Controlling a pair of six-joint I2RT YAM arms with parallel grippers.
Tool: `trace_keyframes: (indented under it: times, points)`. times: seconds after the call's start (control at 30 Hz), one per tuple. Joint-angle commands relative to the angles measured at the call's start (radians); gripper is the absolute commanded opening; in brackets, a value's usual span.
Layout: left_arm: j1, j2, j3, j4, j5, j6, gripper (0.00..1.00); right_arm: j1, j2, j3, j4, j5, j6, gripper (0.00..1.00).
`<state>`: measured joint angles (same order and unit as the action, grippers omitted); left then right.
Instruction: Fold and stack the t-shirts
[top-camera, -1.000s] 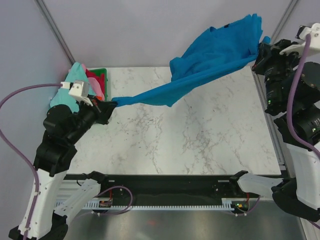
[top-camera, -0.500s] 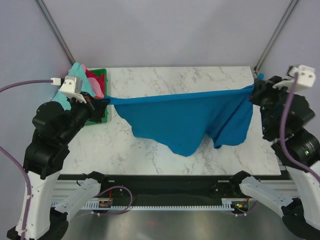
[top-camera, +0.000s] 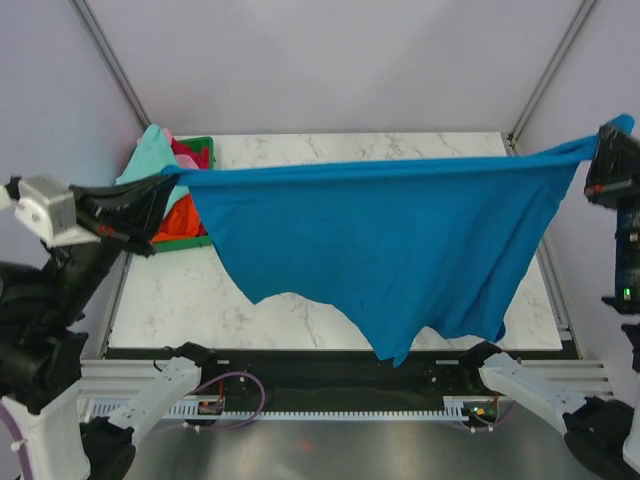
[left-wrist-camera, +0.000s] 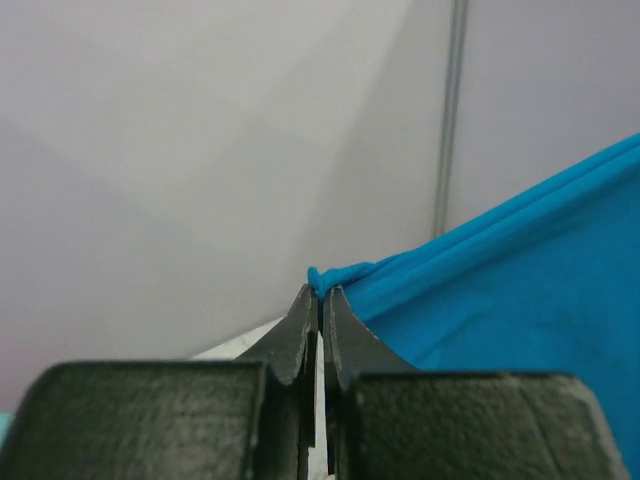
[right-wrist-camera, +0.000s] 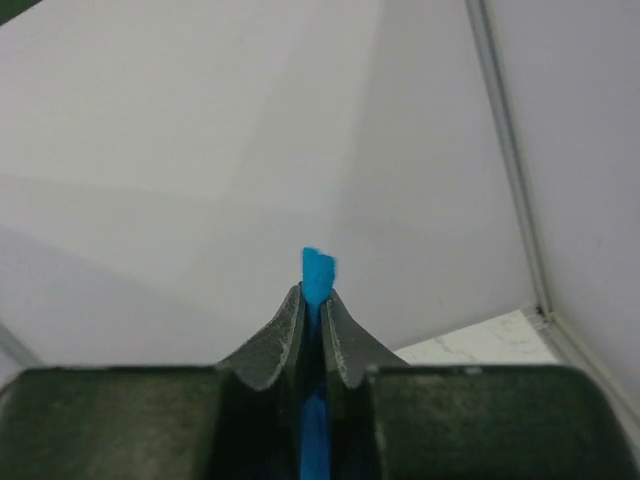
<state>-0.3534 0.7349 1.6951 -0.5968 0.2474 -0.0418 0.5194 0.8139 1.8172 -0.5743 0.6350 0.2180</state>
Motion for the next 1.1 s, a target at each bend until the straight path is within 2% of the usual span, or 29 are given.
trace_keyframes:
  times: [0.0,0.03,0.07,0.13,0.17,0.2,0.23,0.27,0.3,0.33,0.37,0.4,0.43,0.47,0.53,0.57,0.67,0.7,0.77,0.8,0.9,1.07]
  points:
    - [0.022,0.246,0.089,0.011,-0.255,0.160,0.02,-0.025,0.285,0.184,0.016,0.265,-0.242,0.18]
    - [0.024,0.315,0.103,-0.003,-0.337,0.163,0.02,-0.025,0.424,0.204,0.004,0.294,-0.270,0.21]
    - [0.024,0.375,0.113,-0.014,-0.370,0.161,0.02,-0.027,0.494,0.221,-0.001,0.317,-0.290,0.22]
    - [0.051,0.555,0.115,-0.037,-0.388,0.164,0.02,-0.045,0.626,0.223,0.010,0.353,-0.334,0.35]
    - [0.068,0.619,0.115,-0.047,-0.426,0.160,0.02,-0.056,0.766,0.229,-0.004,0.351,-0.339,0.45]
    - [0.106,0.784,0.126,-0.096,-0.450,0.154,0.02,-0.082,0.839,0.260,-0.022,0.332,-0.324,0.86]
    - [0.122,0.863,0.150,-0.147,-0.489,0.143,0.09,-0.094,0.919,0.310,-0.076,0.268,-0.292,0.98]
    - [0.135,0.944,0.170,-0.179,-0.497,0.099,0.20,-0.108,1.087,0.386,-0.239,0.240,-0.252,0.98]
    - [0.160,1.001,0.191,-0.207,-0.488,0.073,0.30,-0.120,1.155,0.504,-0.298,0.238,-0.183,0.98]
    - [0.172,1.093,0.190,-0.242,-0.467,0.051,0.50,-0.122,1.201,0.516,-0.327,0.236,-0.174,0.98]
    - [0.183,1.124,0.184,-0.256,-0.435,-0.007,0.61,-0.122,1.234,0.501,-0.322,0.201,-0.167,0.98]
    - [0.197,1.153,0.181,-0.280,-0.425,-0.024,0.64,-0.127,1.234,0.458,-0.315,0.180,-0.152,0.98]
    - [0.206,1.176,0.148,-0.297,-0.412,-0.053,0.67,-0.131,1.210,0.391,-0.302,0.148,-0.123,0.98]
    - [0.206,1.175,0.147,-0.296,-0.404,-0.064,0.69,-0.131,1.188,0.390,-0.286,0.125,-0.100,0.98]
    - [0.220,1.160,0.097,-0.296,-0.401,-0.088,0.71,-0.136,1.090,0.240,-0.222,0.054,-0.050,0.98]
    - [0.223,1.131,0.072,-0.296,-0.399,-0.093,0.71,-0.137,1.055,0.188,-0.207,-0.028,-0.028,0.98]
    - [0.226,1.048,0.038,-0.291,-0.396,-0.098,0.72,-0.139,0.903,-0.048,-0.142,-0.186,0.079,0.98]
    - [0.226,1.026,0.005,-0.288,-0.395,-0.099,0.72,-0.139,0.865,-0.194,-0.118,-0.269,0.105,0.98]
    - [0.226,0.961,-0.055,-0.275,-0.387,-0.108,0.72,-0.139,0.765,-0.342,-0.046,-0.323,0.179,0.98]
    - [0.226,0.933,-0.078,-0.267,-0.384,-0.115,0.72,-0.140,0.740,-0.469,-0.029,-0.358,0.199,0.98]
    - [0.225,0.861,-0.191,-0.235,-0.347,-0.125,0.72,-0.144,0.702,-0.663,0.046,-0.431,0.247,0.98]
    - [0.214,0.680,-0.357,-0.215,-0.252,-0.139,0.71,-0.144,0.751,-0.783,0.138,-0.501,0.284,0.98]
